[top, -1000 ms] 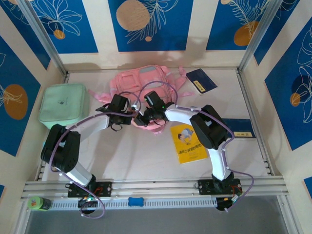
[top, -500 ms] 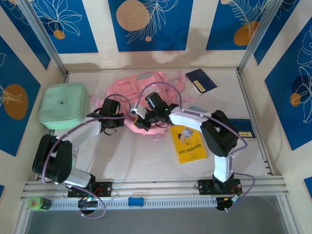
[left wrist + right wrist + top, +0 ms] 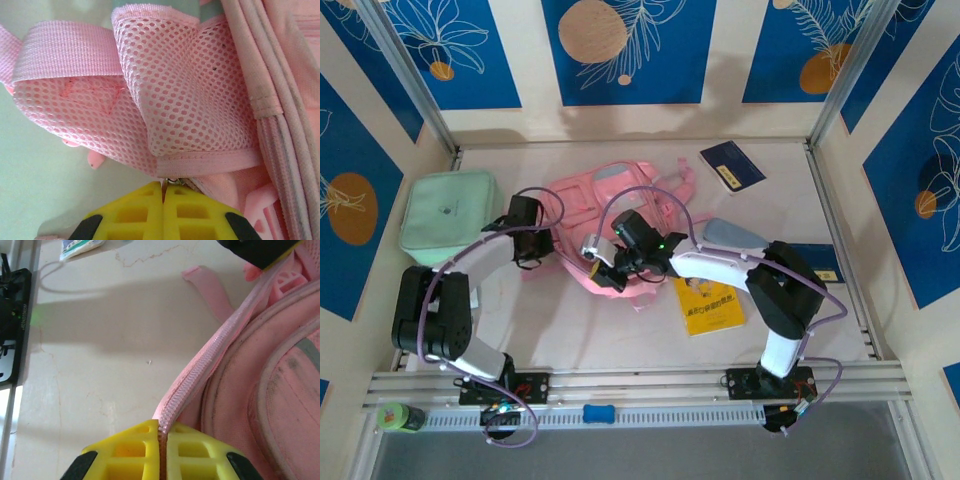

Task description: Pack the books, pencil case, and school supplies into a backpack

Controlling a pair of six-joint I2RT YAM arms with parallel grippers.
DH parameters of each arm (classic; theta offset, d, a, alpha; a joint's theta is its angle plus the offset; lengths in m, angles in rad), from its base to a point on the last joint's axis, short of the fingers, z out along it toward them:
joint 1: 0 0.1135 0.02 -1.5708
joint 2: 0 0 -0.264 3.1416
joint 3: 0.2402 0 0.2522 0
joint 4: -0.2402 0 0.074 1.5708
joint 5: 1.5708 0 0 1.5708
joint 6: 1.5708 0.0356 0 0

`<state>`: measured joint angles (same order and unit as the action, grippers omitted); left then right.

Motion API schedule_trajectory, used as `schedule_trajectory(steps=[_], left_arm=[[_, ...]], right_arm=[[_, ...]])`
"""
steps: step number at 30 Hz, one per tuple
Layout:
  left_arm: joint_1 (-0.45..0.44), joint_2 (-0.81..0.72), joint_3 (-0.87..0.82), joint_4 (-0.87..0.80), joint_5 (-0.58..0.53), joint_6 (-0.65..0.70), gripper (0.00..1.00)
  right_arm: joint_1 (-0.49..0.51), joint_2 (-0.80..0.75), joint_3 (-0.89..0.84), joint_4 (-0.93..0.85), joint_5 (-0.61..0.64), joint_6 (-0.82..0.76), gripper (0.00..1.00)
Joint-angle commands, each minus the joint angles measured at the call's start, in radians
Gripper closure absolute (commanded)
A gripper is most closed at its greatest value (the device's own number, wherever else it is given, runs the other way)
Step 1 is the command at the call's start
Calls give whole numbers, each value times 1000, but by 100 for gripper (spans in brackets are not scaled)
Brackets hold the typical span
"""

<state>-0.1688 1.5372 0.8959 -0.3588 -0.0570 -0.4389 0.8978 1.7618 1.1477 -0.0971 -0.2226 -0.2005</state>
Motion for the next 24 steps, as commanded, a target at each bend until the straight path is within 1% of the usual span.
schedule_trajectory(steps=[1, 3, 6, 7, 8, 10, 11, 12, 13, 14, 16, 17, 19, 21, 23, 24], left_arm=[[52, 35, 64, 27, -51, 17, 100], [55, 31, 69, 31, -63, 26, 100], [60, 29, 89, 7, -46, 31, 100], [60, 24, 95, -10, -46, 34, 100], [61, 14, 91, -17, -43, 37, 97], [60, -21, 81, -43, -33, 50, 79], [60, -43, 79, -60, -24, 54, 73], [60, -70, 73, -78, -10, 54, 69], [59, -99, 61, -90, 8, 51, 66], [58, -125, 51, -98, 31, 49, 64], [52, -183, 29, -126, 79, 21, 61], [44, -210, 14, -125, 113, 4, 60], [-13, -267, -24, -102, 180, -27, 54], [-90, -305, -32, -126, 168, -67, 50], [-180, -341, -41, -124, 178, -141, 49], [-245, -359, -46, -108, 173, -178, 48]], right_arm=[[36, -4, 32, -9, -10, 52, 100], [45, 11, 50, 9, 18, 77, 100], [56, 29, 73, 35, 73, 127, 100], [59, 33, 90, 21, 79, 146, 94], [61, 31, 97, 10, 78, 154, 85], [66, 13, 91, -3, 93, 179, 74], [66, 3, 90, -21, 96, 197, 69], [68, -14, 88, -47, 116, 223, 62], [69, -35, 82, -76, 154, 265, 51], [68, -56, 78, -111, 175, 302, 45], [60, -122, 53, -182, 192, 373, 34], [56, -155, 38, -213, 217, 412, 30], [19, -224, 16, -316, 265, 527, 24], [-43, -268, 8, -442, 296, 634, 19], [-119, -301, -9, -559, 314, 731, 17], [-164, -324, -29, -606, 321, 776, 17]])
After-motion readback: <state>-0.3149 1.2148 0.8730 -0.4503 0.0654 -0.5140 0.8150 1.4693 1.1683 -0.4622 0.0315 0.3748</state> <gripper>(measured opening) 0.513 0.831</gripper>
